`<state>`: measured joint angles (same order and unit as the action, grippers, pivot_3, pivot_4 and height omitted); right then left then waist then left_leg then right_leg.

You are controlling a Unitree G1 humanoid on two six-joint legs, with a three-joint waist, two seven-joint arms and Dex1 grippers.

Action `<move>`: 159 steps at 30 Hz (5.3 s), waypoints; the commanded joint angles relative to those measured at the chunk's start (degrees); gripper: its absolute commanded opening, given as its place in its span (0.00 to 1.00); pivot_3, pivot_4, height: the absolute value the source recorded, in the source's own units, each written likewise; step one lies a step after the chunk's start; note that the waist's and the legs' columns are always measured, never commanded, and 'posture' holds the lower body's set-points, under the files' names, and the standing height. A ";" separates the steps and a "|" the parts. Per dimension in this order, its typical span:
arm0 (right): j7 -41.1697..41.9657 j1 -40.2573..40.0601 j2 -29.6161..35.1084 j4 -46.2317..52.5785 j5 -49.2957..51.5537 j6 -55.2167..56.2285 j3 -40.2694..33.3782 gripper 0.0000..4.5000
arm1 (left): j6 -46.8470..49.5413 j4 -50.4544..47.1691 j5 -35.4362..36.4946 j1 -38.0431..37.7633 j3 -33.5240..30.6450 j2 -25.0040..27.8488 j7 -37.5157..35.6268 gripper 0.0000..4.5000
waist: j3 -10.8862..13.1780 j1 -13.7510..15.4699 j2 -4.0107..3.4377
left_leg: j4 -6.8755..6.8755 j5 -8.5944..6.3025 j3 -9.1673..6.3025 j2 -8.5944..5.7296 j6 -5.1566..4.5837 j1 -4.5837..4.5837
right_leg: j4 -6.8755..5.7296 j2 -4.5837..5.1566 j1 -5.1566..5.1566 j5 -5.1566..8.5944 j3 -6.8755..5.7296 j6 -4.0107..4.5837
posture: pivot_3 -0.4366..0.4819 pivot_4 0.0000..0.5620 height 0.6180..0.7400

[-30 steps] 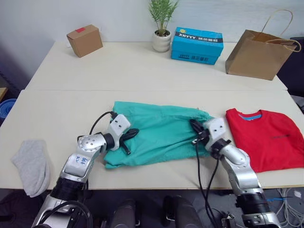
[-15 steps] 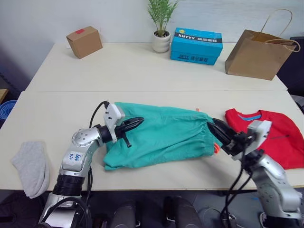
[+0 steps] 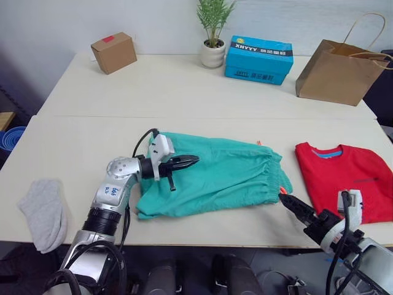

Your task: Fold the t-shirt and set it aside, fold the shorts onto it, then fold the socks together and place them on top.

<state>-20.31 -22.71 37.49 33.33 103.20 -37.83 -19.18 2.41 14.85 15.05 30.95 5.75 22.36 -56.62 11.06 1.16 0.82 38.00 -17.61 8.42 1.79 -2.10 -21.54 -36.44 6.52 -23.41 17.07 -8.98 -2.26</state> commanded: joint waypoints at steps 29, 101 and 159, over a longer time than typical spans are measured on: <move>11.71 24.69 -20.03 -12.33 -61.82 22.06 10.38 0.01 | 5.07 0.99 -3.15 0.81 1.20 1.44 1.77 0.00 | -0.24 -1.24 0.41 | -0.03 0.13 0.00 0.01 0.27 -0.17 | 0.03 -0.04 -0.18 0.01 0.01 -0.04 | 0.48 0.27 1.00; 81.68 45.02 -13.33 -37.01 -90.07 33.19 36.00 0.00 | 33.29 -12.58 -1.28 0.45 5.10 2.10 15.15 0.00 | -0.04 -1.36 0.46 | -0.28 0.43 0.01 -0.03 0.48 -0.10 | -0.07 -0.08 -0.20 0.09 -0.04 0.06 | 0.48 0.27 1.00; 94.80 63.08 19.32 -30.47 -54.41 -42.88 10.35 0.00 | 16.76 -34.75 22.19 -17.53 -8.18 6.53 0.21 0.54 | 0.26 -2.22 -0.07 | -0.21 0.26 -0.26 -0.07 0.22 -0.61 | 0.49 0.05 -0.32 -0.05 -0.28 -0.08 | 0.48 0.27 1.00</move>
<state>72.52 41.45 53.68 0.15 45.55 -79.07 -4.37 18.33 -16.24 35.38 13.66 -3.15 29.18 -56.75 11.32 -1.06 0.76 37.79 -17.35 8.16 1.72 -1.88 -22.12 -35.94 6.57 -23.69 17.02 -9.27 -2.35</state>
